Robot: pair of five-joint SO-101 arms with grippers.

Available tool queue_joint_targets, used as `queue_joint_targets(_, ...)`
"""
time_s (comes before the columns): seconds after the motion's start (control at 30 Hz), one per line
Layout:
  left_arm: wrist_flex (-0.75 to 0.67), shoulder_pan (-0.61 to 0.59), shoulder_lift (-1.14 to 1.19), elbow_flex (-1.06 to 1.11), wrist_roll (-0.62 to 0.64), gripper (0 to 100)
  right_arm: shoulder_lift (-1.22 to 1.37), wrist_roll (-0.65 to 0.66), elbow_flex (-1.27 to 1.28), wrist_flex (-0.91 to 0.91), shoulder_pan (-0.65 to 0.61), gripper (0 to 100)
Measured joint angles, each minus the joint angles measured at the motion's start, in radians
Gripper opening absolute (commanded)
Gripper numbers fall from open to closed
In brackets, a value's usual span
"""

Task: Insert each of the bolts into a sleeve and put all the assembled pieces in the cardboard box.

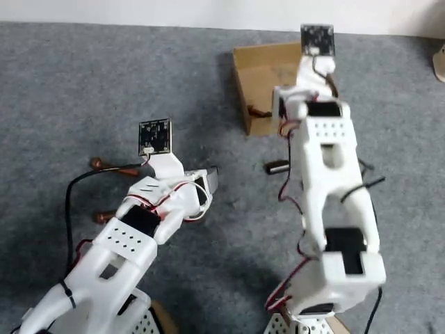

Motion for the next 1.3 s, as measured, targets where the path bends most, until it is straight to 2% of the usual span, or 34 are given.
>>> queue_joint_targets(0.27, 0.000, 0.000, 0.000, 0.000, -0.028, 15, 0.276, 0.041, -0.400, 0.061, 0.049, 0.5)
queue_joint_targets(0.57, 0.000, 0.000, 0.000, 0.000, -0.028, 15, 0.560, 0.041, -0.657, 0.063, 0.086, 0.5)
queue_joint_targets(0.97, 0.000, 0.000, 0.000, 0.000, -0.029, 15, 0.755, 0.041, -0.763, 0.063, 0.095, 0.8)
queue_joint_targets(1.13, 0.000, 0.000, 0.000, 0.000, -0.034, 15, 0.755, 0.040, -0.770, 0.130, 0.098, 10.8)
queue_joint_targets(1.3, 0.000, 0.000, 0.000, 0.000, -0.034, 15, 0.755, -0.025, -0.781, 0.144, 0.098, 11.5)
